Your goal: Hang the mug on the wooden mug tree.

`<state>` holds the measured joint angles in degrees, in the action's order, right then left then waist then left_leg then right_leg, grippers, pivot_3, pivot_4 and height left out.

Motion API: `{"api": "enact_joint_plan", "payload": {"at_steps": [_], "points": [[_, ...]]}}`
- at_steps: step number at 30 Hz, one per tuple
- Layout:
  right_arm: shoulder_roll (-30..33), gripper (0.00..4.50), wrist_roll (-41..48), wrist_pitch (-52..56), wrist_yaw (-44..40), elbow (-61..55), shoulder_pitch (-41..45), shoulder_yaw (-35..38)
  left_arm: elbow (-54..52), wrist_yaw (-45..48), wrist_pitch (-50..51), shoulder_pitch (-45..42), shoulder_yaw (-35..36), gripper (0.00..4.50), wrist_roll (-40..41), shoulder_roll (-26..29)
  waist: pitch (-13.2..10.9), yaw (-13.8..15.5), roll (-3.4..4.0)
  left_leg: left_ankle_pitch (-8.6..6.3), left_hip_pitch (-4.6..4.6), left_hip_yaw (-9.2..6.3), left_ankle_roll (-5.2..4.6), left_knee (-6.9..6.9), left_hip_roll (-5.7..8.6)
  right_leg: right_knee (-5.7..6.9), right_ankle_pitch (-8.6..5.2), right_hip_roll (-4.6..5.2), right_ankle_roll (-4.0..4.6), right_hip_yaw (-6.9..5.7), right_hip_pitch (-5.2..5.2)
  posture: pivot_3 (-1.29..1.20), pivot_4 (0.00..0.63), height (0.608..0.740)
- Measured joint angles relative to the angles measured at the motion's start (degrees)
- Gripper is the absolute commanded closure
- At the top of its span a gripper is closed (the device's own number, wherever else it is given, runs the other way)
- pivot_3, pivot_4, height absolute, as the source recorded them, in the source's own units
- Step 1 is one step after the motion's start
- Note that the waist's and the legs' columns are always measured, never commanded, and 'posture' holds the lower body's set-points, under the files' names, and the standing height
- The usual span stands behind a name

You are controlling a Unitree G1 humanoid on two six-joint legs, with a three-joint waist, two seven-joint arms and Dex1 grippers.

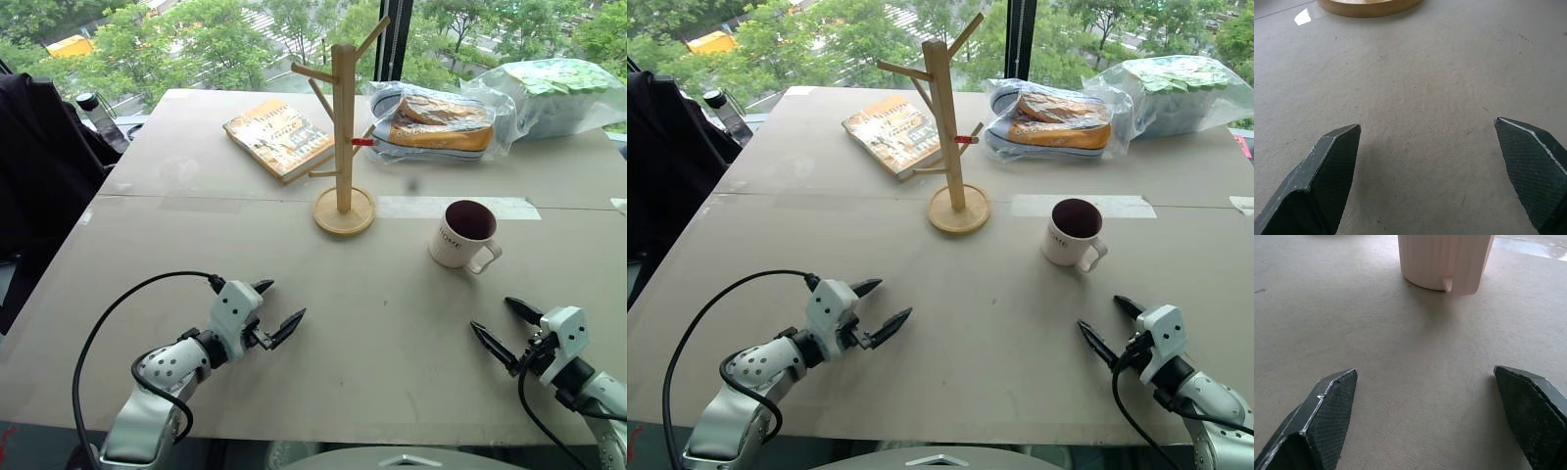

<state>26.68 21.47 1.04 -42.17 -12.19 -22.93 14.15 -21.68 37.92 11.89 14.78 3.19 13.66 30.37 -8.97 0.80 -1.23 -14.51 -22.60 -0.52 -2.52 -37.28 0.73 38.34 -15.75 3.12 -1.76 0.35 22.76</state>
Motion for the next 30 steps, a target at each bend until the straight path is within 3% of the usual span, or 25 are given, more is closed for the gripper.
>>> {"api": "enact_joint_plan", "payload": {"at_steps": [9,22,30], "points": [[0.64,0.07,-0.8,0.15,0.21,2.83,4.58,-0.03,0.11,-0.64,-2.76,0.39,-0.21,0.0,-0.53,-1.31,0.02,0.06,0.06,0.0,-0.02,-0.04,0.0,-0.01,0.0,-0.01,0.05,0.0,-0.02,-0.06,0.0,0.0,0.15,0.74],[-0.03,0.07,-1.01,0.1,1.4,3.07,4.56,-0.03,0.48,-0.6,-3.97,0.63,-0.21,0.0,-0.54,-1.53,0.05,0.02,0.12,0.0,-0.05,-0.03,0.0,-0.02,0.0,-0.04,0.06,0.0,-0.03,-0.07,0.0,0.0,0.15,0.74],[-7.97,0.07,-3.51,6.0,15.34,-1.87,9.2,-1.35,-1.56,4.65,-2.12,-7.46,-1.17,0.0,1.63,2.79,0.13,-0.03,0.28,0.02,-0.05,-0.03,0.02,-0.06,0.0,0.03,0.1,0.0,0.03,-0.12,0.0,0.0,0.15,0.74]]}}
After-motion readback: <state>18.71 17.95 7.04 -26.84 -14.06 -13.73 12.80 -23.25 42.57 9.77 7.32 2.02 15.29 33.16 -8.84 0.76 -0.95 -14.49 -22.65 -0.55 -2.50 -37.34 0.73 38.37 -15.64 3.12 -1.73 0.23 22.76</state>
